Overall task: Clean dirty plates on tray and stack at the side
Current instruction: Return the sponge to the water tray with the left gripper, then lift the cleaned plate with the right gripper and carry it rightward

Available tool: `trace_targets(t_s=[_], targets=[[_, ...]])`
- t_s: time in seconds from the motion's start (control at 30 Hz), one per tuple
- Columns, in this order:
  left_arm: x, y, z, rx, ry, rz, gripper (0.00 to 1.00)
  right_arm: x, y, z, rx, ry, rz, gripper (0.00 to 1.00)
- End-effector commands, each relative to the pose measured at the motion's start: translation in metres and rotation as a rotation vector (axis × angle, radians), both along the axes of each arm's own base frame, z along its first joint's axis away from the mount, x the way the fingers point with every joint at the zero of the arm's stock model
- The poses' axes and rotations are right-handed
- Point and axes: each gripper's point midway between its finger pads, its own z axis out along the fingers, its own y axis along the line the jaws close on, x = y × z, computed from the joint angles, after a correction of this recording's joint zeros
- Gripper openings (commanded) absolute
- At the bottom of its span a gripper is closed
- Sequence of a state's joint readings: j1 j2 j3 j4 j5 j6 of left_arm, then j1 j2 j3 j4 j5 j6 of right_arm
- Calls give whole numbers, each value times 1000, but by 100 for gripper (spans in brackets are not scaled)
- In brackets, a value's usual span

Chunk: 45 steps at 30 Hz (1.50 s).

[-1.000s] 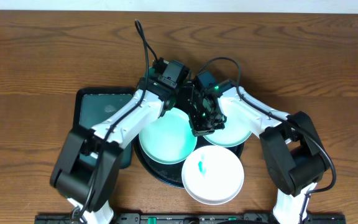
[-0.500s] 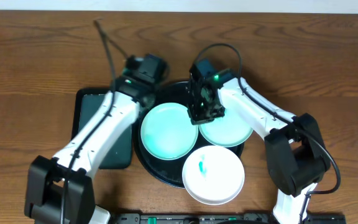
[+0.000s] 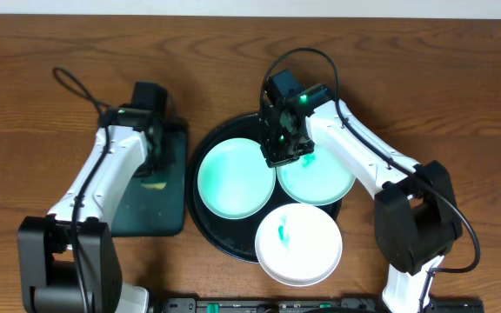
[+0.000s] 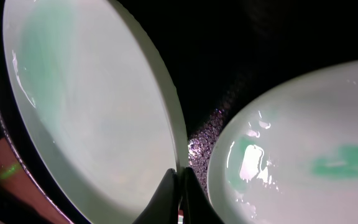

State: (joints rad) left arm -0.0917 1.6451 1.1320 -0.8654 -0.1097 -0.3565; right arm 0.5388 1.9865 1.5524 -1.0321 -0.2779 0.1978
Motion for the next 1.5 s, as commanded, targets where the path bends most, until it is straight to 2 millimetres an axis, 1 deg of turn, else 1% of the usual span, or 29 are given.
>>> trace_targets(t_s=[0.0,0.07,0.1,0.13,0.2,0.33,0.4,0.43,0.47,0.53,0.63,0.8,0.87,0.93,0.97,1.0,1.07,1.1,1.17,1.3,1.37,1.47], targets=[[-10,11,-10,-28,20,63,15,3,14,19,90,-34,48,1],[-16,15,-16,-39,34,79,17,5,20,21,121,-36,45,1],[-18,15,-20,-45,42,85,22,6,21,21,126,-34,29,1],[-20,16,-22,-46,48,88,22,7,22,22,129,-34,16,1],[-24,16,-26,-45,59,88,27,10,21,22,131,-33,-13,1],[-24,15,-27,-48,61,87,50,13,18,23,144,-11,-69,1],[-24,15,-27,-49,60,87,68,13,18,24,159,9,-99,1],[-24,15,-27,-49,60,87,72,13,19,25,171,19,-109,1],[-24,12,-28,-67,62,86,74,13,20,29,213,49,-125,1],[-24,8,-28,-90,61,84,76,13,22,34,269,82,-134,1],[-22,5,-28,-109,55,82,76,17,16,39,315,109,-155,1],[-20,3,-28,-117,46,81,76,27,-7,39,312,108,-191,1],[-20,3,-28,-117,46,81,77,28,-13,38,309,93,-157,3],[-20,3,-28,-117,45,80,77,23,-11,37,311,54,-40,35],[-19,4,-28,-117,44,80,77,19,-8,37,311,46,2,42],[-19,4,-28,-117,42,80,77,14,-5,36,302,36,48,44],[-18,4,-28,-117,38,80,77,12,-4,29,235,11,78,43],[-18,3,-28,-117,37,80,77,13,-4,22,165,-19,87,43],[-18,4,-28,-117,38,80,77,13,-1,15,105,-56,111,42],[-18,4,-28,-117,39,76,77,14,17,5,80,-111,161,40],[-18,3,-28,-117,39,76,77,19,22,0,66,-135,154,40],[-18,3,-28,-117,39,76,77,31,18,-14,19,-156,119,40]])
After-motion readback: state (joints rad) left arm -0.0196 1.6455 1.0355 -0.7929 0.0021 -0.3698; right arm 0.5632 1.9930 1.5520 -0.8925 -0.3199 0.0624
